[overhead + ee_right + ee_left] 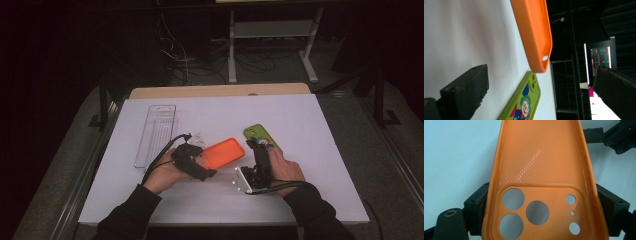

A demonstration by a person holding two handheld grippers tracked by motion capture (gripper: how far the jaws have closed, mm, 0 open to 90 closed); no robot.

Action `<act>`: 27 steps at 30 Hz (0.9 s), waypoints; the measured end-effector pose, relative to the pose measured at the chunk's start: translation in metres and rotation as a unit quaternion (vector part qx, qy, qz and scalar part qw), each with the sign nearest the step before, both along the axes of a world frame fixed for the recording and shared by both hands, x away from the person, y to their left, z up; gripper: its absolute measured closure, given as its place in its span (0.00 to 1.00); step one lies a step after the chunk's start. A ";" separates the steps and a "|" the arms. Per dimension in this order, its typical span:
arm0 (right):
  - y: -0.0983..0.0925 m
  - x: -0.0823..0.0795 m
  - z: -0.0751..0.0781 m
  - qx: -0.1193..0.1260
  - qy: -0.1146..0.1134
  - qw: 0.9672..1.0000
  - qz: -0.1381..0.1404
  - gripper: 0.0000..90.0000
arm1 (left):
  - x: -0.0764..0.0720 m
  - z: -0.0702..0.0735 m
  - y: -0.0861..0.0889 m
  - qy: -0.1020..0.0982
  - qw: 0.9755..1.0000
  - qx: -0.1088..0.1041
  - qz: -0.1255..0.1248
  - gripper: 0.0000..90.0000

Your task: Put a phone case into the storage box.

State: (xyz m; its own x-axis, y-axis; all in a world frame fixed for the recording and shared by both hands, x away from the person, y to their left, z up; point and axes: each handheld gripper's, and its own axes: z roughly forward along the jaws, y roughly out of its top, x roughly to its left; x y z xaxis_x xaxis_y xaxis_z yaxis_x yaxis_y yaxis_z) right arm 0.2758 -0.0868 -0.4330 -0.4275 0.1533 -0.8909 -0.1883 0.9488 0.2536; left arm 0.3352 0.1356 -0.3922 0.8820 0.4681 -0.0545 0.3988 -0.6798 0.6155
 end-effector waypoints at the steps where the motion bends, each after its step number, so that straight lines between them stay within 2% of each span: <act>1: 0.001 0.000 0.001 0.002 -0.012 1.000 0.005 0.00 | 0.000 0.000 0.000 0.001 1.000 -0.001 0.000 0.18; 2: 0.002 -0.001 0.001 0.003 -0.016 1.000 0.005 0.00 | -0.001 -0.001 -0.001 0.002 1.000 -0.008 0.005 0.18; 3: 0.003 -0.001 0.001 -0.001 -0.010 1.000 0.009 0.00 | -0.002 -0.001 -0.002 0.004 1.000 -0.015 0.010 0.18; 4: 0.003 -0.002 0.000 -0.002 -0.009 1.000 0.008 0.00 | -0.002 -0.001 -0.002 0.005 1.000 -0.015 0.009 0.18; 5: 0.005 -0.003 0.000 0.001 -0.022 1.000 0.012 0.00 | -0.002 -0.001 -0.002 0.007 1.000 -0.015 0.008 0.18; 10: 0.009 -0.006 0.000 0.005 -0.030 0.999 0.016 0.00 | -0.003 0.000 -0.003 0.005 1.000 -0.011 0.000 0.18; 11: 0.010 -0.006 0.000 0.002 -0.033 0.999 0.019 0.00 | -0.002 0.001 -0.003 0.005 1.000 -0.005 -0.009 0.18; 12: 0.010 -0.005 0.001 -0.019 -0.039 0.998 0.035 0.00 | -0.004 0.000 -0.005 0.008 1.000 -0.019 0.002 0.18; 13: 0.011 -0.006 0.000 -0.020 -0.040 0.998 0.035 0.00 | -0.004 0.001 -0.005 0.006 1.000 -0.011 -0.005 0.18; 15: 0.014 -0.007 0.000 -0.023 -0.042 0.998 0.038 0.00 | -0.005 0.000 -0.007 0.007 1.000 -0.018 -0.003 0.18; 16: 0.015 -0.007 -0.001 -0.022 -0.044 0.998 0.040 0.00 | -0.004 0.001 -0.005 0.005 1.000 -0.005 -0.015 0.18; 17: 0.016 -0.008 -0.001 -0.025 -0.044 0.998 0.040 0.00 | -0.005 0.000 -0.007 0.006 1.000 -0.017 -0.008 0.18; 18: 0.018 -0.009 -0.002 -0.021 -0.047 0.998 0.043 0.00 | -0.006 0.000 -0.008 0.007 1.000 -0.019 -0.007 0.18; 19: 0.018 -0.009 -0.002 -0.021 -0.047 0.998 0.043 0.00 | -0.005 0.001 -0.008 0.005 1.000 -0.009 -0.016 0.18; 20: 0.019 -0.010 -0.001 -0.029 -0.049 0.997 0.045 0.02 | -0.007 0.000 -0.009 0.009 1.000 -0.021 -0.009 0.18; 21: 0.020 -0.011 -0.002 -0.031 -0.050 0.997 0.045 0.02 | -0.007 0.000 -0.009 0.008 1.000 -0.020 -0.012 0.18; 22: 0.021 -0.012 -0.002 -0.016 -0.053 0.998 0.041 0.03 | -0.007 0.000 -0.009 0.006 1.000 -0.017 -0.016 0.18; 23: 0.021 -0.012 -0.002 -0.016 -0.053 0.998 0.041 0.03 | -0.007 0.001 -0.009 0.005 1.000 -0.015 -0.020 0.18; 24: 0.022 -0.013 -0.002 -0.021 -0.054 0.997 0.044 0.05 | -0.007 0.000 -0.010 0.005 1.000 -0.022 -0.016 0.18; 25: 0.023 -0.013 -0.003 -0.025 -0.058 0.997 0.045 0.06 | -0.008 0.000 -0.010 0.006 1.000 -0.021 -0.018 0.18; 26: 0.024 -0.014 -0.003 -0.025 -0.059 0.997 0.046 0.07 | -0.007 0.001 -0.010 0.003 1.000 -0.010 -0.027 0.18; 27: 0.025 -0.016 -0.004 -0.028 -0.063 0.996 0.047 0.11 | -0.007 0.000 -0.010 0.004 1.000 -0.010 -0.029 0.18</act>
